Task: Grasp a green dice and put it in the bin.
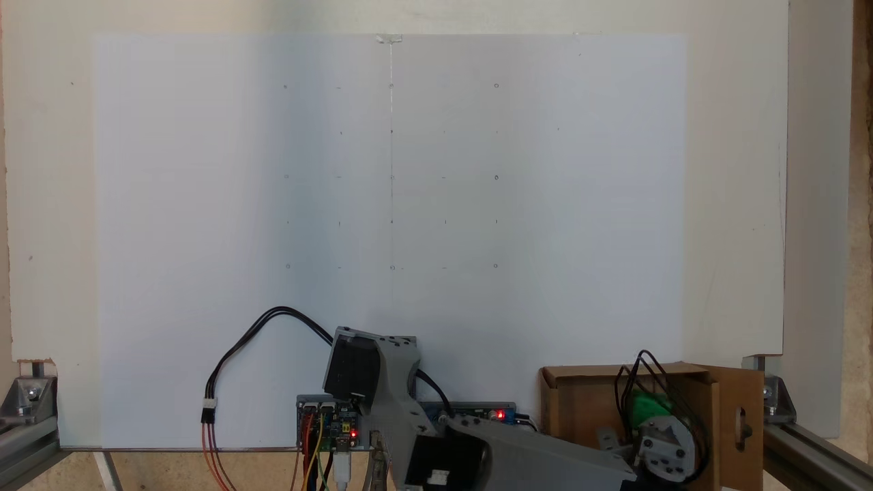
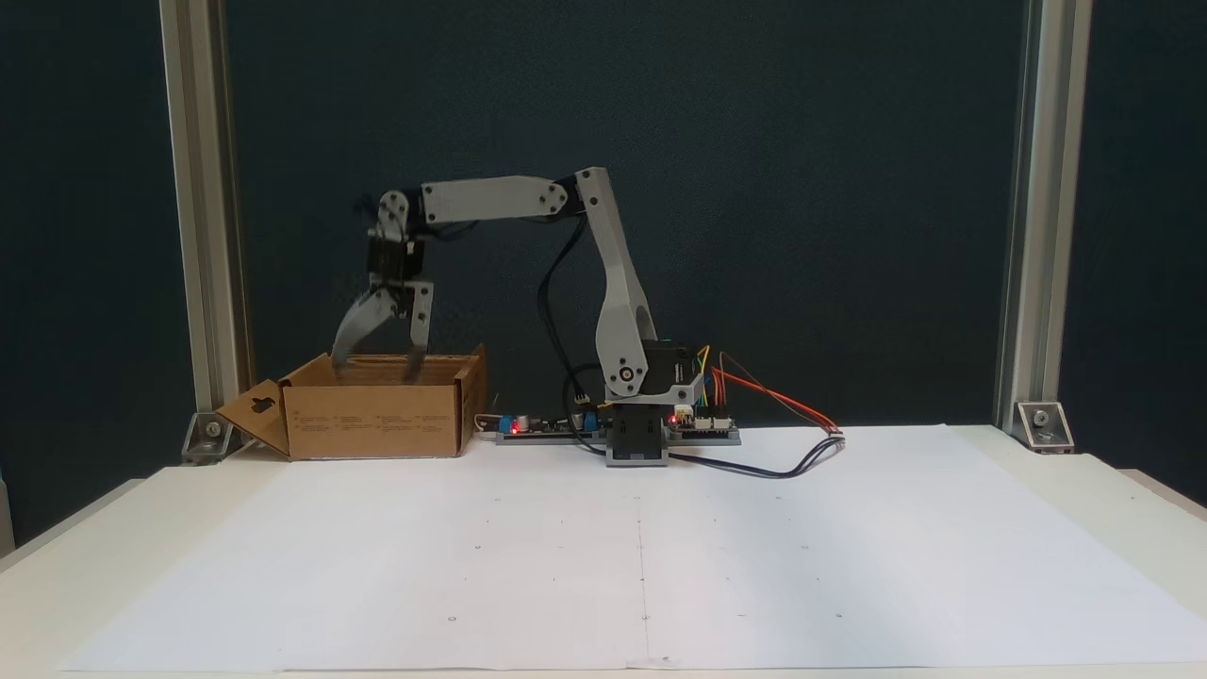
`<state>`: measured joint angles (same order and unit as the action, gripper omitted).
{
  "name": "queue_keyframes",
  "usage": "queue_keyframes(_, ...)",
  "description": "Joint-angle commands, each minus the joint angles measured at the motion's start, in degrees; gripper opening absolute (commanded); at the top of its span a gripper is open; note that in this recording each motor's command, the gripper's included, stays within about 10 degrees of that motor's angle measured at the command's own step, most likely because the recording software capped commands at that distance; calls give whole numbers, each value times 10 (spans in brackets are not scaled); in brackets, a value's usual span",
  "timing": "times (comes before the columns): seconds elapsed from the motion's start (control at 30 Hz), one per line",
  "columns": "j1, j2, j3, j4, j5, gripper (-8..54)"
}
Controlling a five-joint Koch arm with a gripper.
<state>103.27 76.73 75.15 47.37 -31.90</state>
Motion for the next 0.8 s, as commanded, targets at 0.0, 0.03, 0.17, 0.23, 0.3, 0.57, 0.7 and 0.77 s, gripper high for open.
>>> queue_keyframes(0.0, -16, 69, -21, -6, 22, 386)
queue_keyframes(0.03, -25, 88, -23, -6, 45, 386)
queue_keyframes(0.17, -83, 170, -23, 9, 126, 385)
queue_keyframes(0.23, -126, 200, -22, 16, 169, 386)
queue_keyframes(0.3, -181, 218, -22, 18, 212, 386)
queue_keyframes(0.57, -483, 239, -22, 15, 287, 404)
queue_keyframes(0.7, -642, 248, -22, 11, 305, 442)
queue_keyframes(0.77, -714, 255, -22, 11, 316, 442)
